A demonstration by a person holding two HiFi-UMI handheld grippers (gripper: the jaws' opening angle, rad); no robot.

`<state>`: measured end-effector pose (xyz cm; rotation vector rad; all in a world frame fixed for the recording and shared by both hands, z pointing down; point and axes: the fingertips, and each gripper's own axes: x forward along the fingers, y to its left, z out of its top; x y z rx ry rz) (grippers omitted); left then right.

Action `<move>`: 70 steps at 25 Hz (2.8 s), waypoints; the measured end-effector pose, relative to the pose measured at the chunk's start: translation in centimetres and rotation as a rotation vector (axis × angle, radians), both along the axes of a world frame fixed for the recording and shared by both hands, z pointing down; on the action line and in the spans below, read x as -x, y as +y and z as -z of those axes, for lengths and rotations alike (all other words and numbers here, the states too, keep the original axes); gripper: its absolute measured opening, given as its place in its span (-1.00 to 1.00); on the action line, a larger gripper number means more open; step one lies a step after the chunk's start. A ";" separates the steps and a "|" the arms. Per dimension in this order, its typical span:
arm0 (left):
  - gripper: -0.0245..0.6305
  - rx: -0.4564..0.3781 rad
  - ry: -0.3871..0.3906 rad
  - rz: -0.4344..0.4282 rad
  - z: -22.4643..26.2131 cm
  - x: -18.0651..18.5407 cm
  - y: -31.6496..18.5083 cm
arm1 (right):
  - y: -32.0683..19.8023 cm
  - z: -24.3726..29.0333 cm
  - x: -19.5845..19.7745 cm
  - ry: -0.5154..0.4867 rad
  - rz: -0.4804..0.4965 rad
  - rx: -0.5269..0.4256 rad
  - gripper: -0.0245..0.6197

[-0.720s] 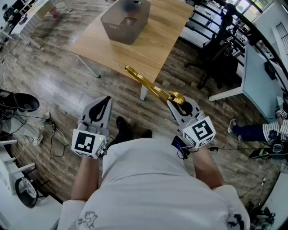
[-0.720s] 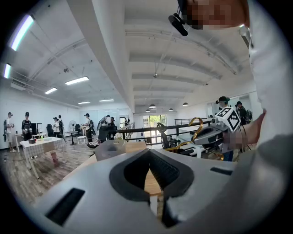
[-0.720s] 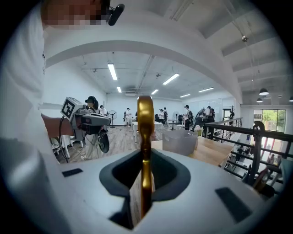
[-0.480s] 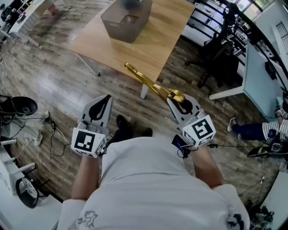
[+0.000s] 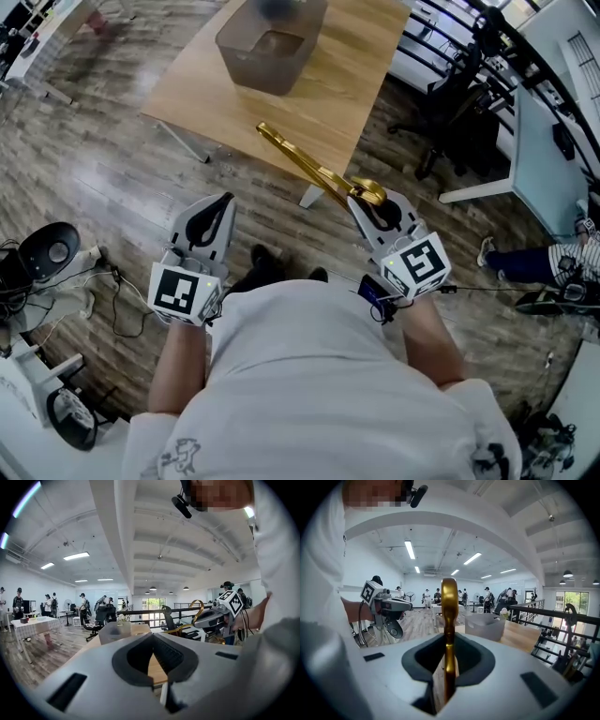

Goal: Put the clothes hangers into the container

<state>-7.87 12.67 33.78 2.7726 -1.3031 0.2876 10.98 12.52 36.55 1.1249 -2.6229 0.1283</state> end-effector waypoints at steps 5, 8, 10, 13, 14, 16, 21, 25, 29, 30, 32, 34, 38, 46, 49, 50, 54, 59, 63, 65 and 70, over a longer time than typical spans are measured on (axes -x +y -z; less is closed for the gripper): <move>-0.91 0.005 -0.002 -0.035 -0.1 3.6 -2.9 | -2.9 0.3 3.5 -0.004 -0.033 -0.004 -0.71; -0.91 0.001 0.006 -0.053 0.0 5.6 -3.9 | -3.9 0.3 5.6 0.008 -0.046 -0.009 -0.71; -0.91 0.000 0.008 -0.067 0.0 6.5 -4.6 | -4.6 0.5 6.6 0.009 -0.050 -0.013 -0.71; -0.91 -0.001 0.011 -0.085 -0.1 7.2 -5.5 | -5.6 0.7 7.4 0.011 -0.059 -0.011 -0.71; -0.91 0.002 0.011 -0.086 -0.1 7.3 -5.8 | -5.8 0.7 7.5 0.014 -0.060 -0.010 -0.71; -0.91 0.009 0.010 -0.085 -0.2 7.5 -6.1 | -6.1 0.7 7.5 0.017 -0.061 -0.008 -0.71; -0.91 0.012 0.013 -0.080 0.1 7.2 -7.2 | -7.4 1.0 6.9 0.018 -0.065 -0.006 -0.71; -0.91 -0.009 0.015 -0.055 0.9 6.4 -8.1 | -9.3 1.0 5.9 0.013 -0.055 -0.015 -0.71; -0.91 -0.003 0.014 -0.029 0.7 5.7 -9.5 | -11.4 0.9 5.1 0.005 -0.034 -0.013 -0.71; -0.91 0.000 0.014 -0.023 0.6 5.5 -10.0 | -11.9 1.0 4.9 0.004 -0.027 -0.014 -0.71; -0.91 0.006 0.012 -0.011 0.6 4.7 -10.8 | -13.0 1.1 4.2 0.001 -0.014 -0.014 -0.71; -0.91 0.007 0.011 -0.002 0.7 3.6 -11.8 | -14.1 1.2 3.2 -0.003 -0.005 -0.014 -0.71; -0.91 -0.003 0.013 0.019 0.6 1.8 -14.0 | -16.6 1.1 1.6 -0.008 0.013 -0.020 -0.71; -0.91 0.001 0.017 0.048 0.1 -2.5 -17.6 | -20.1 0.9 -1.7 -0.015 0.059 -0.032 -0.71; -0.91 0.004 0.019 0.053 0.0 -3.5 -18.3 | -20.8 0.9 -2.5 -0.017 0.072 -0.032 -0.71; -0.91 0.006 0.017 0.056 -0.1 -3.7 -18.5 | -21.1 0.8 -2.7 -0.018 0.075 -0.032 -0.71; -0.91 0.015 0.010 0.067 -0.3 -4.2 -19.3 | -22.1 0.6 -3.3 -0.027 0.081 -0.027 -0.71; -0.91 0.026 0.014 0.068 -0.7 -3.5 -20.4 | -23.3 0.3 -2.8 -0.022 0.080 -0.019 -0.71; -0.91 0.031 0.018 0.057 -0.8 -3.0 -21.8 | -24.4 0.3 -2.2 -0.013 0.071 -0.012 -0.71; -0.91 0.039 0.018 0.048 -0.9 -2.7 -22.5 | -24.9 0.2 -1.7 -0.008 0.068 -0.005 -0.71; -0.91 0.062 0.021 0.029 -1.8 -1.9 -24.7 | -26.9 -0.6 -0.7 0.012 0.061 0.013 -0.71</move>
